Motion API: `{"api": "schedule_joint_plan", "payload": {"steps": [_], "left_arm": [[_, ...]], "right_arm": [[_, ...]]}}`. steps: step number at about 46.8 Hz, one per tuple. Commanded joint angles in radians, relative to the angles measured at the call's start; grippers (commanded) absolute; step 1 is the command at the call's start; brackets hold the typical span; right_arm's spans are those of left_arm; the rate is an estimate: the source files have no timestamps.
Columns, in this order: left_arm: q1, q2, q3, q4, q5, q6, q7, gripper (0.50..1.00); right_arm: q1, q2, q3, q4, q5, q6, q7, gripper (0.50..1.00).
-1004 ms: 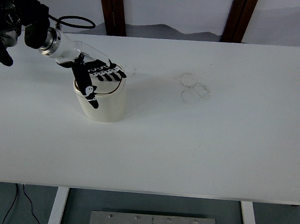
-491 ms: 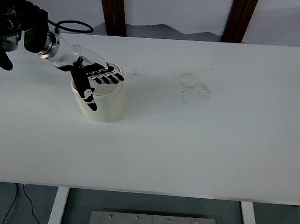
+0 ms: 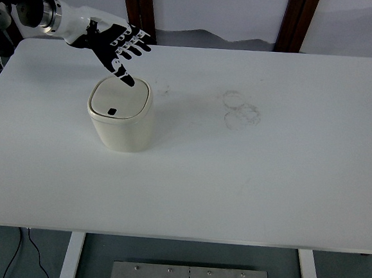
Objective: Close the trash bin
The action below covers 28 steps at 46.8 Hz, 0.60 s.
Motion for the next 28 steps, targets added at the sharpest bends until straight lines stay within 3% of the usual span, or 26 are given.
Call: {"api": "schedule_joint_plan", "payload": {"steps": [1,15,28], "left_arm": [[0.034,-0.002,-0.038,0.048,-0.068,0.035,-0.025,1.0],[0.231,0.011,-0.261,0.16,-0.217,0.164,-0.035,1.0],[0.511,0.007,-0.601,0.292,-0.246,0.188,-0.207,1.0]], "right_arm": [[-0.001,0.0,0.0,0.0,0.001,0.0,0.0,0.993],[-0.001,0.0,0.0,0.0,-0.001,0.0,0.0,0.993],[-0.001,0.0,0.0,0.0,-0.001,0.0,0.0,0.993]]}}
